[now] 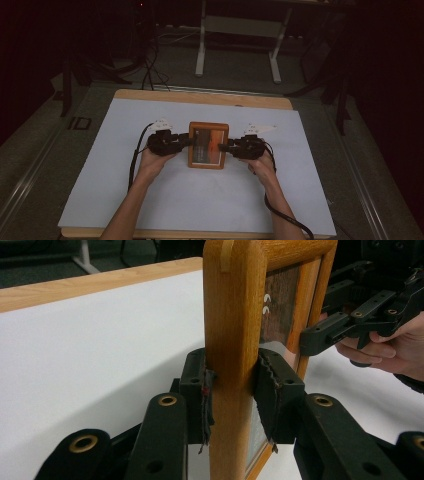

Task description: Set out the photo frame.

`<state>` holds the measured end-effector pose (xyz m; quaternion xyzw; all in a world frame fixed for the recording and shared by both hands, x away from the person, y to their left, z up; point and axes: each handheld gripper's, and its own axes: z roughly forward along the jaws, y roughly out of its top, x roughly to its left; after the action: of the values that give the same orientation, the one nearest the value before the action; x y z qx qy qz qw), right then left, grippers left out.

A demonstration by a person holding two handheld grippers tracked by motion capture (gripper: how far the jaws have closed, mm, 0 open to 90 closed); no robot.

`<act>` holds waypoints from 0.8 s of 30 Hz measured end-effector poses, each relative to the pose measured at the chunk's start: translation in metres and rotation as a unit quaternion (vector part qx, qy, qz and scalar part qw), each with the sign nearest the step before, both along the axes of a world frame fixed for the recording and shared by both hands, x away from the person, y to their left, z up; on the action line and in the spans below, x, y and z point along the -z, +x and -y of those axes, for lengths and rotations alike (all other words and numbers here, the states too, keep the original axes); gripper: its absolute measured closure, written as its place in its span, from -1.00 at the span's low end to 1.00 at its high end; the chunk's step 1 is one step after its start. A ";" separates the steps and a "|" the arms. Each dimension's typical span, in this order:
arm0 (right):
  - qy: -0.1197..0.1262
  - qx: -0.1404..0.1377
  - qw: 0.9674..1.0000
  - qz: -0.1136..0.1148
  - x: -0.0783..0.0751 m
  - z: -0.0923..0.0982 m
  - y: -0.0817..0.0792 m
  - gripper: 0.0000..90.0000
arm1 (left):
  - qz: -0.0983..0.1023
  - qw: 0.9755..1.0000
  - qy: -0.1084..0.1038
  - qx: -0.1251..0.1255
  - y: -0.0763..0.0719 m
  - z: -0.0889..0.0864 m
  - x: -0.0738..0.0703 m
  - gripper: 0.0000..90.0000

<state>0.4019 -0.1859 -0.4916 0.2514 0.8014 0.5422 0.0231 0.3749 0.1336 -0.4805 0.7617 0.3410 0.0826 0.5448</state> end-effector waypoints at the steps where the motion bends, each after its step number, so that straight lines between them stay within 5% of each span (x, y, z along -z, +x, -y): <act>1: 0.001 0.000 1.000 0.001 0.000 0.000 0.001 0.44 | -0.002 1.000 0.000 -0.001 0.000 0.000 0.000 0.52; 15: 0.015 0.007 1.000 -0.019 0.006 0.000 0.011 0.42 | -0.031 0.999 -0.011 -0.016 0.011 0.001 0.002 0.51; 22: -0.004 0.007 1.000 -0.011 0.002 -0.002 0.010 0.40 | -0.031 0.999 -0.012 -0.007 0.011 0.001 0.002 0.44; 24: -0.015 0.009 1.000 -0.003 0.000 -0.002 0.009 0.31 | -0.032 0.999 -0.013 -0.010 0.011 0.001 0.001 0.28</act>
<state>0.4105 -0.1839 -0.4911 0.2597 0.8070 0.5295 0.0297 0.3859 0.1326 -0.4819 0.7535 0.3671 0.0595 0.5422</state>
